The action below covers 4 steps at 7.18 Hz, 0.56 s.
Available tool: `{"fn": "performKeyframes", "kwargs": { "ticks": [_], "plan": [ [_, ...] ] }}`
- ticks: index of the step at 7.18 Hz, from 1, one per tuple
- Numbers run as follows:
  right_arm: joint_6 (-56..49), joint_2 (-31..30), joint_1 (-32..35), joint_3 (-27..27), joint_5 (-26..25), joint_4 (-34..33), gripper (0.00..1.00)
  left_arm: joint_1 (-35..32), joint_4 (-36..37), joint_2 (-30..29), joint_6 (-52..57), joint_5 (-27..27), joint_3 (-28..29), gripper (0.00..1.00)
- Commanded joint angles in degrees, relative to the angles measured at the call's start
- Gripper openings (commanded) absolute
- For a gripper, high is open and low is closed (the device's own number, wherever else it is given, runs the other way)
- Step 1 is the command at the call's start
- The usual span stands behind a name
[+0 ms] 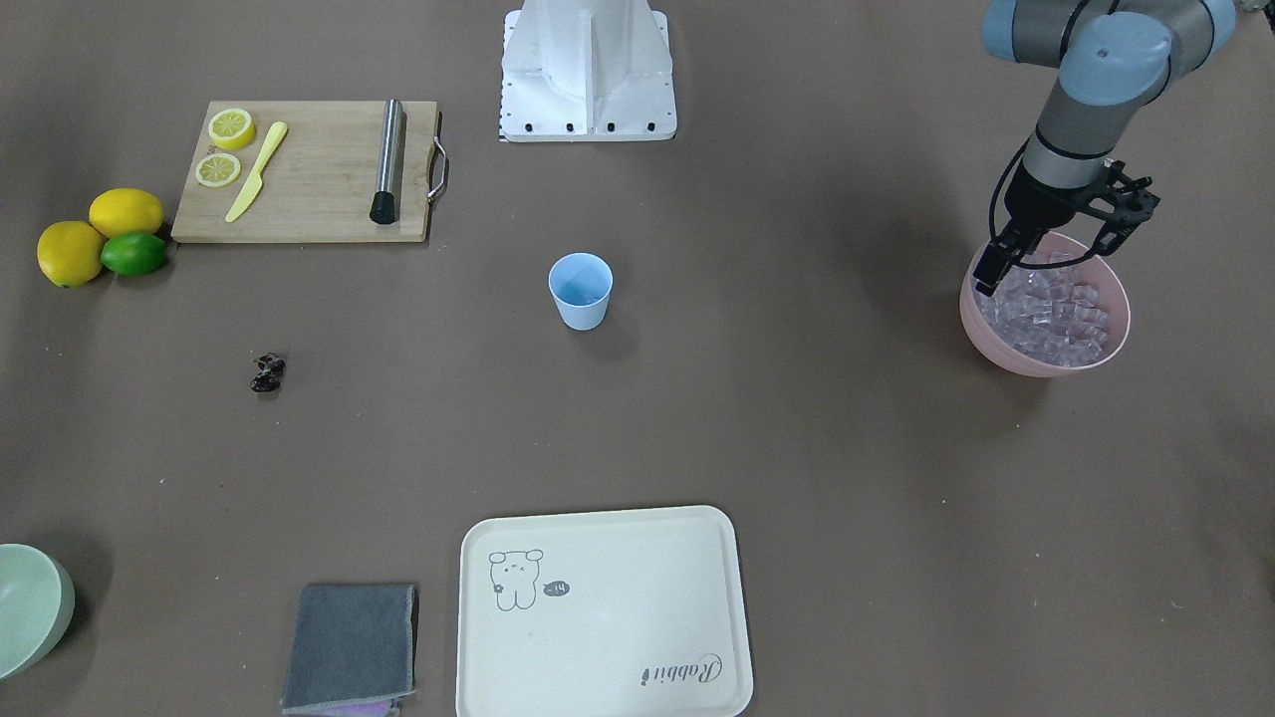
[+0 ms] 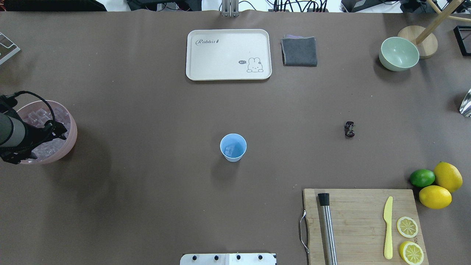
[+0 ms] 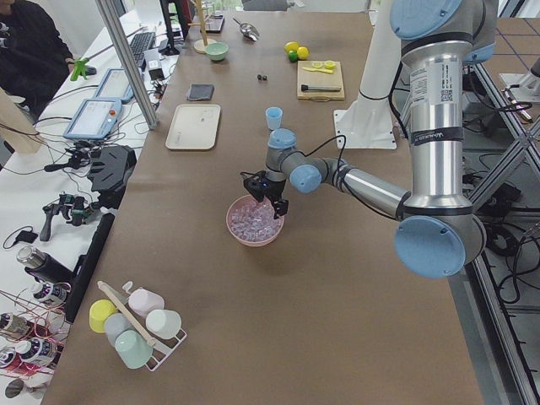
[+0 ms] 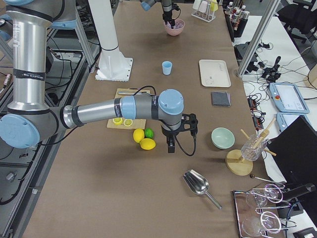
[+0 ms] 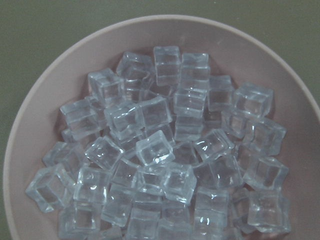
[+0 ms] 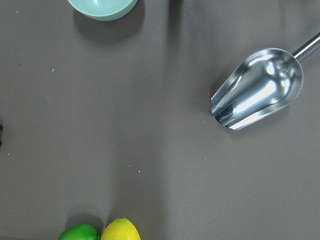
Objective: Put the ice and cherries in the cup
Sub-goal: 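Lower the left gripper into the bowl and grasp another ice cube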
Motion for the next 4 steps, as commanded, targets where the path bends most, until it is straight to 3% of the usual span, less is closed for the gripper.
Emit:
{"fn": "performKeyframes", "kwargs": {
  "ticks": [1,4],
  "plan": [
    [0.0,0.0,0.1,0.4,-0.3,0.0,1.0,0.8,0.0,0.1,0.0,-0.4,-0.2,0.97],
    [-0.1,0.0,0.3,0.8,-0.3,0.0,1.0,1.6,0.0,-0.4,0.0,-0.5,-0.3,0.97]
  ]
}}
